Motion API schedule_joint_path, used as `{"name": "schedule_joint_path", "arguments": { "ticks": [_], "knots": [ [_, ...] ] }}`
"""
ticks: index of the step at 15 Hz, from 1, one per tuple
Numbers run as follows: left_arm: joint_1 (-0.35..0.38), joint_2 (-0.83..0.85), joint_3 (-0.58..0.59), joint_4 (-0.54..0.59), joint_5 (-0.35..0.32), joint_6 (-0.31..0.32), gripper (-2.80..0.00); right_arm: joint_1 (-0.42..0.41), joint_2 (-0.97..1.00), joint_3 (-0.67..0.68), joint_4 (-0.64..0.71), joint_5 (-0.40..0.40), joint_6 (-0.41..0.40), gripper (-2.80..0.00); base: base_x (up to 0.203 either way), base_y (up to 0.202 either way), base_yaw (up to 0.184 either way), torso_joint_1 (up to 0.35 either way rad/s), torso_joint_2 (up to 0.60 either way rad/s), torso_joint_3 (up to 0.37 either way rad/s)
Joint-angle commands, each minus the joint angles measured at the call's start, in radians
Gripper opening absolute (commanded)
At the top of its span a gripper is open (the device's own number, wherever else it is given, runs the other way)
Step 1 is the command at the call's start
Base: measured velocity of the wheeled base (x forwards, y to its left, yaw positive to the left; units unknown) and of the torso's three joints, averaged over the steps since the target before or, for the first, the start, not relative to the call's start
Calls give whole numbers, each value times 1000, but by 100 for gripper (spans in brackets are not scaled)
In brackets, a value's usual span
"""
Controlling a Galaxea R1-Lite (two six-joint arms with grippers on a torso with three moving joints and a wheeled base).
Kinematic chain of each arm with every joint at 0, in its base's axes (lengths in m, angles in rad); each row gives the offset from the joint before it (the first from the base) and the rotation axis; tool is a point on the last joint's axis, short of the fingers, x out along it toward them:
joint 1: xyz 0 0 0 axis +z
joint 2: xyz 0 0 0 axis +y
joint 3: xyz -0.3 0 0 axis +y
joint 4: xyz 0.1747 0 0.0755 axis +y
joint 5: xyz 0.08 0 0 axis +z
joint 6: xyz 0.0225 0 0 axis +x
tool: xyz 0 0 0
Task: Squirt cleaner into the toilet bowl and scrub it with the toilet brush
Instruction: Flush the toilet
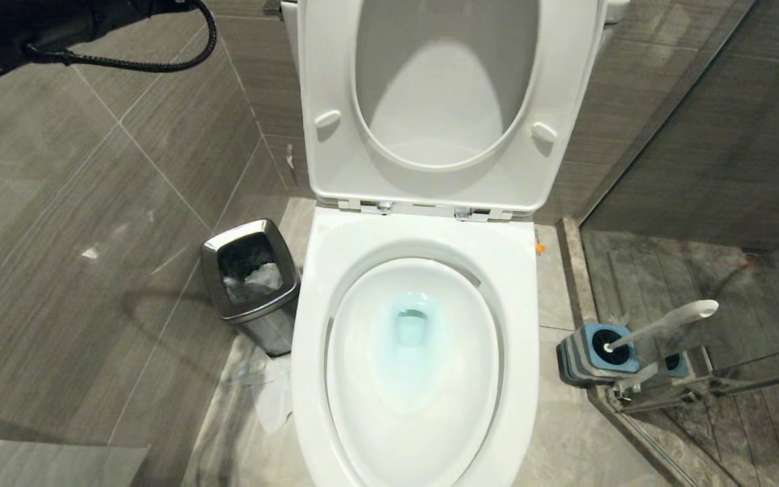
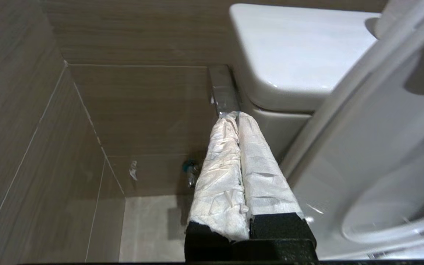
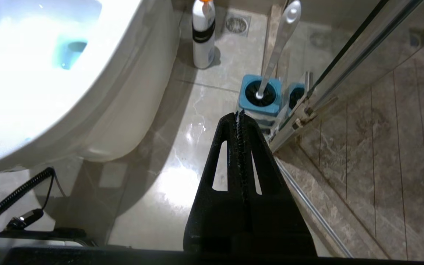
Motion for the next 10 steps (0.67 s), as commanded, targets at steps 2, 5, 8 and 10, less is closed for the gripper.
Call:
{"name": "schedule_joint_path", "arguments": {
  "ticks": [2, 5, 8, 10],
  "knots": [
    [-16, 1, -2, -93, 45, 2, -280, 0, 1, 2, 1, 0, 0, -280, 0, 0, 0, 7, 3, -155],
    [-32, 1, -4, -181, 50, -7, -280, 0, 1, 2, 1, 0, 0, -280, 0, 0, 0, 2, 2, -37],
    [-40, 5, 2, -235, 58, -9, -280, 1, 1, 2, 0, 0, 0, -280, 0, 0, 0, 0, 0, 0],
    [-61, 11, 5, -254, 84, -9, -280, 1, 1, 1, 1, 0, 0, -280, 0, 0, 0, 0, 0, 0]
  ]
}}
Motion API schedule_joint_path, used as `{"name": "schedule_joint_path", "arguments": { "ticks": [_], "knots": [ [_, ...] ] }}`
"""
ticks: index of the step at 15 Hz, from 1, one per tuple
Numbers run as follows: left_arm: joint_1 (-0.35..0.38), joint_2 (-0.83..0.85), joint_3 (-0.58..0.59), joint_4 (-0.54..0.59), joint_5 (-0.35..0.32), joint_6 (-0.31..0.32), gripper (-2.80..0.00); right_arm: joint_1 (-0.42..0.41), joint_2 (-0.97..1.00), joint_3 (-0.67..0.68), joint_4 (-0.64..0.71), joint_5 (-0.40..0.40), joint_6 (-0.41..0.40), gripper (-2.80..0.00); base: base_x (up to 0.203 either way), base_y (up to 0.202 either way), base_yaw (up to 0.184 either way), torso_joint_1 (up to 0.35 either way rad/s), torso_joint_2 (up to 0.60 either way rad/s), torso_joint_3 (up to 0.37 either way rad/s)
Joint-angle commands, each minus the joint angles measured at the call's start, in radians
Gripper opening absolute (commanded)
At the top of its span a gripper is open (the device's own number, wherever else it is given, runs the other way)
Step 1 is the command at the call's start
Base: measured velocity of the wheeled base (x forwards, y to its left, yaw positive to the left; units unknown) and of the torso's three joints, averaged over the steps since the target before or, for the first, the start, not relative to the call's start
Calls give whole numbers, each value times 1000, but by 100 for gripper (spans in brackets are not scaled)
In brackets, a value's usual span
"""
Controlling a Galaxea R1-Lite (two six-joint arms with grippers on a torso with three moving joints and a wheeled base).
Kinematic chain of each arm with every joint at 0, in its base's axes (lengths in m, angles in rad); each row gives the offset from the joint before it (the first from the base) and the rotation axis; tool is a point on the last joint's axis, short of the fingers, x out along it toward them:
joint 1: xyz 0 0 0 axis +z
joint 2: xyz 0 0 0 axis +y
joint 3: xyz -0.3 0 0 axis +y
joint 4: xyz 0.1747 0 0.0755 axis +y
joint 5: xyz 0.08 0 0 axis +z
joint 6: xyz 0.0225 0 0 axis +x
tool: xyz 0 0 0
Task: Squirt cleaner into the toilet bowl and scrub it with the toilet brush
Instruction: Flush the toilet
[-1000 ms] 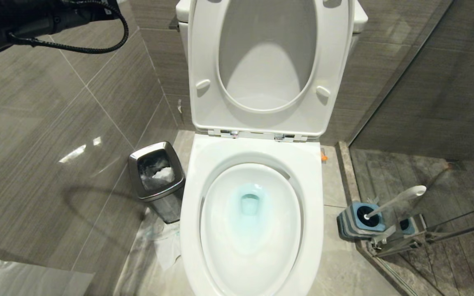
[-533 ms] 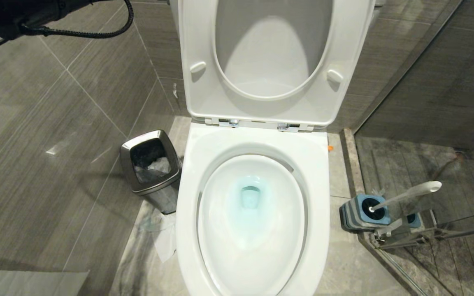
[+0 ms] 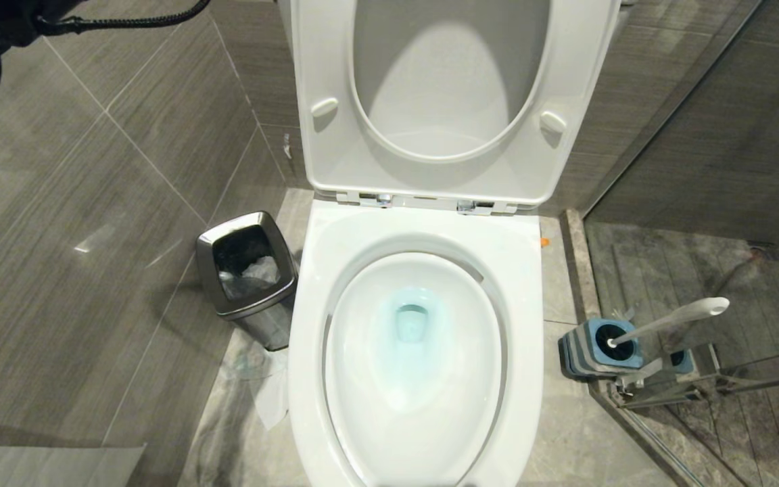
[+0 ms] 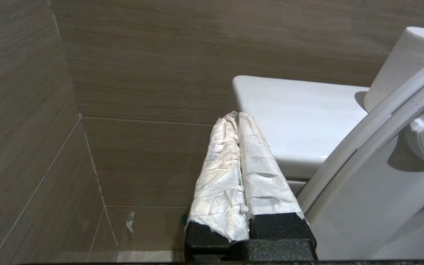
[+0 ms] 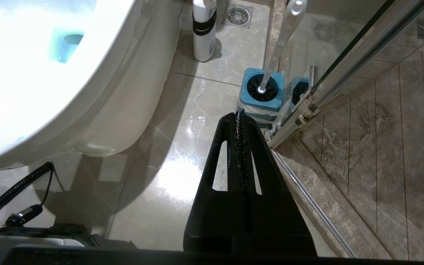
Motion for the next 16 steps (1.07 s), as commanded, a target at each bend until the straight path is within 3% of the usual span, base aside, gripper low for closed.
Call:
{"name": "schedule_joint_path", "arguments": {
  "ticks": [1, 9, 16],
  "knots": [
    [-19, 14, 4, -13, 16, 1, -280, 0, 1, 2, 0, 0, 0, -280, 0, 0, 0, 0, 0, 0],
    [-59, 8, 0, -38, 45, 13, -280, -1, 1, 2, 0, 0, 0, -280, 0, 0, 0, 3, 2, -129],
    [-76, -8, 4, -81, 91, 13, -280, 0, 1, 2, -2, 0, 0, -280, 0, 0, 0, 0, 0, -17]
  ]
}}
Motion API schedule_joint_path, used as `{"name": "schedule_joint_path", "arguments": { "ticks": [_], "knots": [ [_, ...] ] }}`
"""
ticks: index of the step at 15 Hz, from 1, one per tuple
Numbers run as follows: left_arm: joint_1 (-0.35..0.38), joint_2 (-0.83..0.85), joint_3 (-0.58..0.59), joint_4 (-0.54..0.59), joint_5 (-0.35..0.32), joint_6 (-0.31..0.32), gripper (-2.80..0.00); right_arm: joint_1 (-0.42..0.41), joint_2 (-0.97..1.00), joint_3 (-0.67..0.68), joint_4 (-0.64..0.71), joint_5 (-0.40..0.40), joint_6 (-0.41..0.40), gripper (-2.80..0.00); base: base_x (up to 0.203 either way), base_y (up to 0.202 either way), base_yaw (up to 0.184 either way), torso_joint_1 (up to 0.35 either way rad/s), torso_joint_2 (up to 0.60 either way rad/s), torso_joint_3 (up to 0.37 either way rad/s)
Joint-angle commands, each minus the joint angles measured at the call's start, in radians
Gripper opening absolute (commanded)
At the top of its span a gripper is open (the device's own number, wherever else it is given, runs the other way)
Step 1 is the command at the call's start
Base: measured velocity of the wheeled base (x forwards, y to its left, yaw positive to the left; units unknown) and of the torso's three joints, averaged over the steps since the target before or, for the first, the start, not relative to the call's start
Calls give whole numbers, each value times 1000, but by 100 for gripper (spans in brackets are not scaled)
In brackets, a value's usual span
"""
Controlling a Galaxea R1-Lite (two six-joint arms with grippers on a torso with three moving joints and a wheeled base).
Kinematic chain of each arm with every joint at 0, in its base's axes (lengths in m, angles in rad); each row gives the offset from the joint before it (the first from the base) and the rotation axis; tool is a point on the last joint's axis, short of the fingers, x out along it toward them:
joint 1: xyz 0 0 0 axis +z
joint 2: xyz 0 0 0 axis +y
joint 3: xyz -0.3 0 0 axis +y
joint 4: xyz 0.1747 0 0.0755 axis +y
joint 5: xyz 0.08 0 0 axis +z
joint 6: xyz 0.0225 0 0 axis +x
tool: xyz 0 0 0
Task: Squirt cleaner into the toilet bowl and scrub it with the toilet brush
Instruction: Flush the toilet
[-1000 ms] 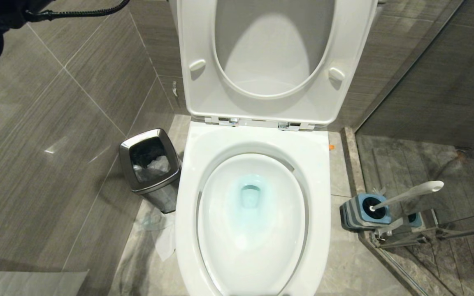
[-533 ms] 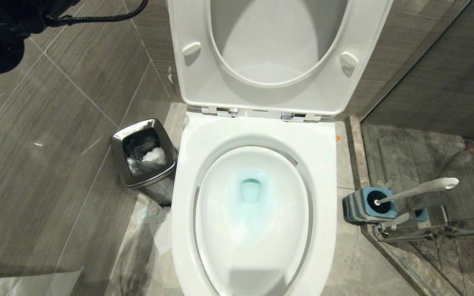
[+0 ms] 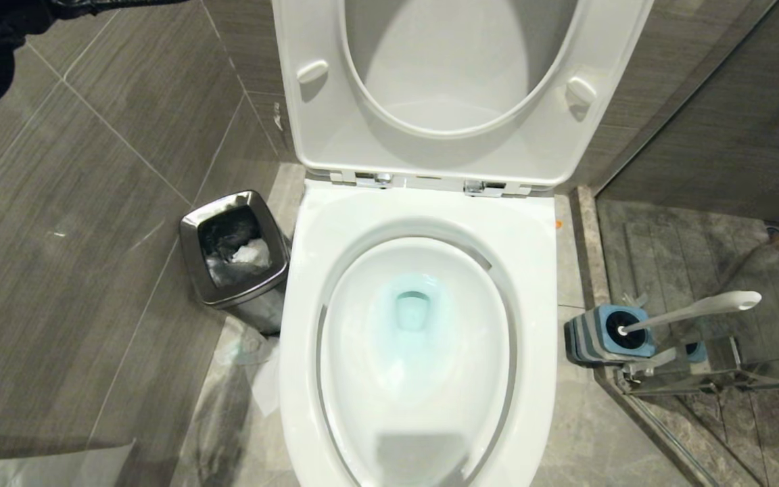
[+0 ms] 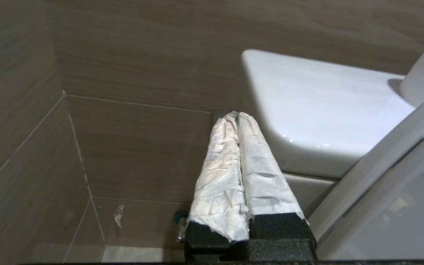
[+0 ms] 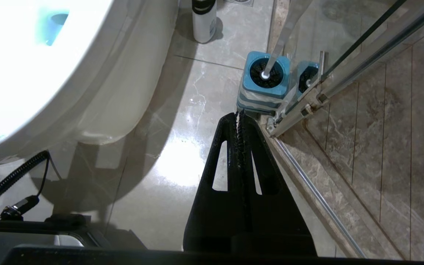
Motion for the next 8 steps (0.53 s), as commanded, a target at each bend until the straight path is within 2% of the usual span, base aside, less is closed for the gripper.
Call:
{"name": "schedule_joint_path", "arguments": {
  "ticks": [1, 4, 8],
  "knots": [
    [-11, -4, 1, -3, 16, 0, -280, 1, 1, 2, 1, 0, 0, -280, 0, 0, 0, 2, 2, -126],
    [-13, -15, 1, -1, 18, 2, -280, 0, 1, 2, 0, 0, 0, -280, 0, 0, 0, 1, 2, -108],
    [-21, -31, 15, -3, 18, 3, -280, 1, 1, 2, 0, 0, 0, -280, 0, 0, 0, 0, 1, -7]
  ]
}}
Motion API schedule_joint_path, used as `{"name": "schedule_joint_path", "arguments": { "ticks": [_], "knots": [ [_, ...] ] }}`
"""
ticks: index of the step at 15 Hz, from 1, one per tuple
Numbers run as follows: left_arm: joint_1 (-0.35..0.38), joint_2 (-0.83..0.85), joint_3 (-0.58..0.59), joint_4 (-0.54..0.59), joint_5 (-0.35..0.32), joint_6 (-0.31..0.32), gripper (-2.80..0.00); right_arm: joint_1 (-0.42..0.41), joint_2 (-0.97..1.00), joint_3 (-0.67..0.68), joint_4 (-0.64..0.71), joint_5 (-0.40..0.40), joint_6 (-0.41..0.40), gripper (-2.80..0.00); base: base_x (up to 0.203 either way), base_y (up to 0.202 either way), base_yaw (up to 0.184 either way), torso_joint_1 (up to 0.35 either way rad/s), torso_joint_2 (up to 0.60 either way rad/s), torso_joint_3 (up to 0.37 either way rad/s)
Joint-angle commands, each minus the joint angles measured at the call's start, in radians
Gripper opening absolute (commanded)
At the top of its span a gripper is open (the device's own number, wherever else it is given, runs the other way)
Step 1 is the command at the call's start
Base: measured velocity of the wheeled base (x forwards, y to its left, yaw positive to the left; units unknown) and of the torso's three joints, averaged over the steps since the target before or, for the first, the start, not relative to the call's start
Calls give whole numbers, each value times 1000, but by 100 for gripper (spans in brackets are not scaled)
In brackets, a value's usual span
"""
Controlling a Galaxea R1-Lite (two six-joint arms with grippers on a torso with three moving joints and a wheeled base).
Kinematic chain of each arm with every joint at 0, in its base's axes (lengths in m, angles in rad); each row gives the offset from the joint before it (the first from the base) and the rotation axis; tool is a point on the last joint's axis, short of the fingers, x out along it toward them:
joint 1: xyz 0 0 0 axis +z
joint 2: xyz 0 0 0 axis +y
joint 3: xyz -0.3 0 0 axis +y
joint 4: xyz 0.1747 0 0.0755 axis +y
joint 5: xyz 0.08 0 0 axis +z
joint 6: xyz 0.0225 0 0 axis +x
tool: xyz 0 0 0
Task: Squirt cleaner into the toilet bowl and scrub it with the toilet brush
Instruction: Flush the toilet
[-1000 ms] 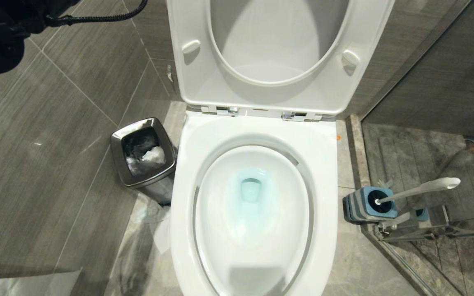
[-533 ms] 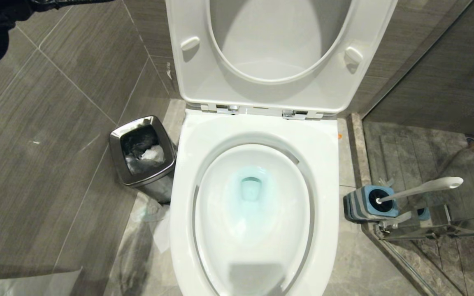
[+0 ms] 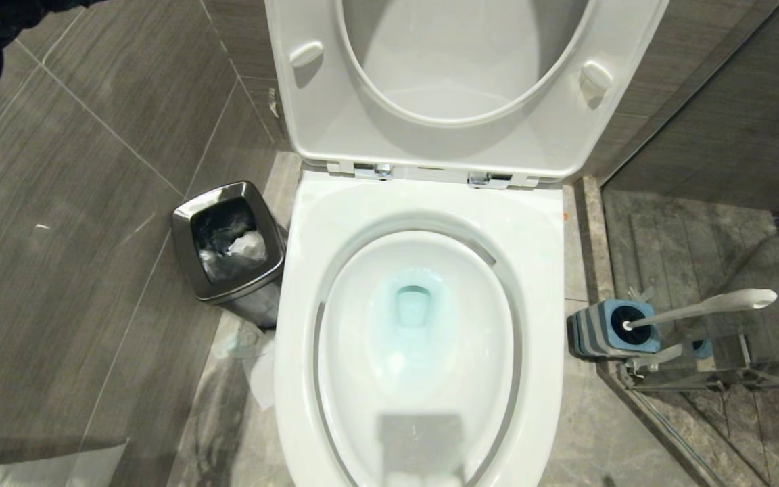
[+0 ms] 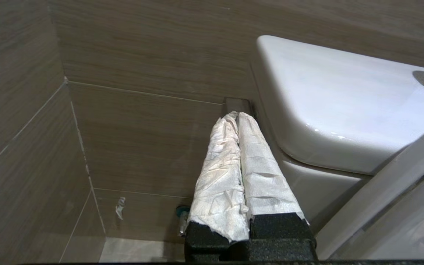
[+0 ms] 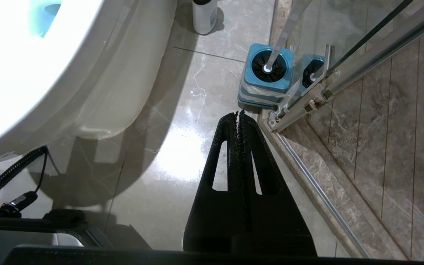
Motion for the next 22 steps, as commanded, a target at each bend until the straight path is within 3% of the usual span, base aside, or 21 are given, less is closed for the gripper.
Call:
{"name": "schedule_joint_path", "arguments": {
  "ticks": [1, 8, 22],
  "knots": [
    [-12, -16, 20, -3, 1, 0, -280, 1, 1, 2, 0, 0, 0, -280, 0, 0, 0, 0, 0, 0],
    [-46, 22, 89, -137, -6, 0, -280, 1, 1, 2, -1, 0, 0, -280, 0, 0, 0, 0, 0, 0],
    [-48, -13, 96, -140, 5, 26, -280, 1, 1, 2, 0, 0, 0, -280, 0, 0, 0, 2, 2, -76]
  ]
}}
